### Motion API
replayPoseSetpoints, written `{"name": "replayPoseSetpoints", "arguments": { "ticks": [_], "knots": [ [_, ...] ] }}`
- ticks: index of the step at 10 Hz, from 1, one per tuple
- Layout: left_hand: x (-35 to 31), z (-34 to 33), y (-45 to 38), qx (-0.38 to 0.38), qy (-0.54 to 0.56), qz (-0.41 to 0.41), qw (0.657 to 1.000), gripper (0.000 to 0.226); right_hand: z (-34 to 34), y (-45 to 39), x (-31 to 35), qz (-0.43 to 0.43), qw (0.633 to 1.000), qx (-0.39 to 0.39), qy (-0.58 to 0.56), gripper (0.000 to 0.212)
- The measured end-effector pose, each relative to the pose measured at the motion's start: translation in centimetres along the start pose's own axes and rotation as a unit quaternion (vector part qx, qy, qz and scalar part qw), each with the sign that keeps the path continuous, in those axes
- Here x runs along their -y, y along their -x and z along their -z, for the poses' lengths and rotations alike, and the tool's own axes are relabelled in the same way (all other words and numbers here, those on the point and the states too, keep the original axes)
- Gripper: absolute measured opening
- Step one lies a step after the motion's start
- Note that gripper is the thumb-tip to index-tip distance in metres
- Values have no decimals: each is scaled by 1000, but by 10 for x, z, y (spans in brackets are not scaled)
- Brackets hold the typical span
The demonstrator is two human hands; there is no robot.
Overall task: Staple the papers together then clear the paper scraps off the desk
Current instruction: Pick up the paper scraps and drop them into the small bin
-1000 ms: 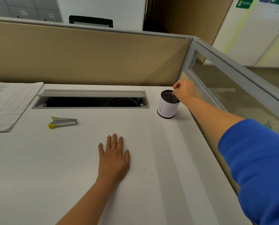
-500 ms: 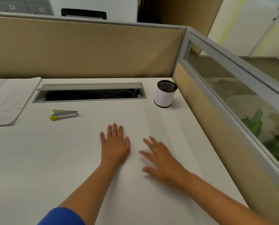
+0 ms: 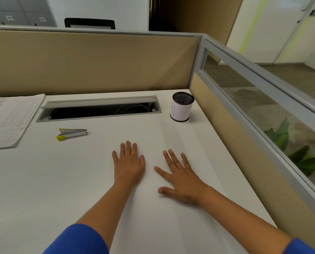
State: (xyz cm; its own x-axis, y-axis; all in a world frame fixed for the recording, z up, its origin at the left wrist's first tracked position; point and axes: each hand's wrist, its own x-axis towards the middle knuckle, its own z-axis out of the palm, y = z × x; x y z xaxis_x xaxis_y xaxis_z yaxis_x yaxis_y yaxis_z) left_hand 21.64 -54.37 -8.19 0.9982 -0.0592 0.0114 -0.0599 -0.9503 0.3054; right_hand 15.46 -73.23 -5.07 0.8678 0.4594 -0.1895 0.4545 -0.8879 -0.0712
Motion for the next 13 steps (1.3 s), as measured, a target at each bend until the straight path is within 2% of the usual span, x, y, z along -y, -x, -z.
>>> {"name": "replayPoseSetpoints", "arguments": {
  "ticks": [1,2,3,5,6,7,8,9,10,11,12,13],
  "knots": [
    [0,0,0,0,4,-1,1000,58,-1,2,2,-59,997,-26,-36,85],
    [0,-1,-2,-2,3,-1,1000,58,-8,21,14,-175,980,-38,-85,100],
    [0,-2,-2,-4,-1,-3,1000,58,-19,28,34,-234,966,-15,-106,111],
    [0,-3,-1,-6,-4,-1,1000,58,-26,-6,47,-195,973,-46,-115,119],
    [0,-2,-1,-4,-2,0,1000,58,-21,-17,41,-181,970,-65,-147,111],
    [1,-2,-1,-5,0,1,1000,58,-14,-19,33,-111,974,-79,-179,74],
    [1,-3,0,-4,6,1,1000,58,-9,-15,27,-42,982,-92,-158,50],
    [1,-2,-1,-7,4,-1,1000,58,-5,-14,21,-18,985,-106,-138,42],
    [1,-2,-1,-9,6,-2,1000,57,8,-14,17,6,997,-46,-65,32],
    [0,-2,-1,-7,5,-1,1000,58,14,-20,14,-9,1000,-10,-21,29],
    [0,-2,-1,-5,5,1,1000,58,23,-26,16,-25,999,15,-28,30],
    [0,-2,-1,-6,8,2,1000,58,31,-30,15,-26,999,11,-23,33]
  ]
}}
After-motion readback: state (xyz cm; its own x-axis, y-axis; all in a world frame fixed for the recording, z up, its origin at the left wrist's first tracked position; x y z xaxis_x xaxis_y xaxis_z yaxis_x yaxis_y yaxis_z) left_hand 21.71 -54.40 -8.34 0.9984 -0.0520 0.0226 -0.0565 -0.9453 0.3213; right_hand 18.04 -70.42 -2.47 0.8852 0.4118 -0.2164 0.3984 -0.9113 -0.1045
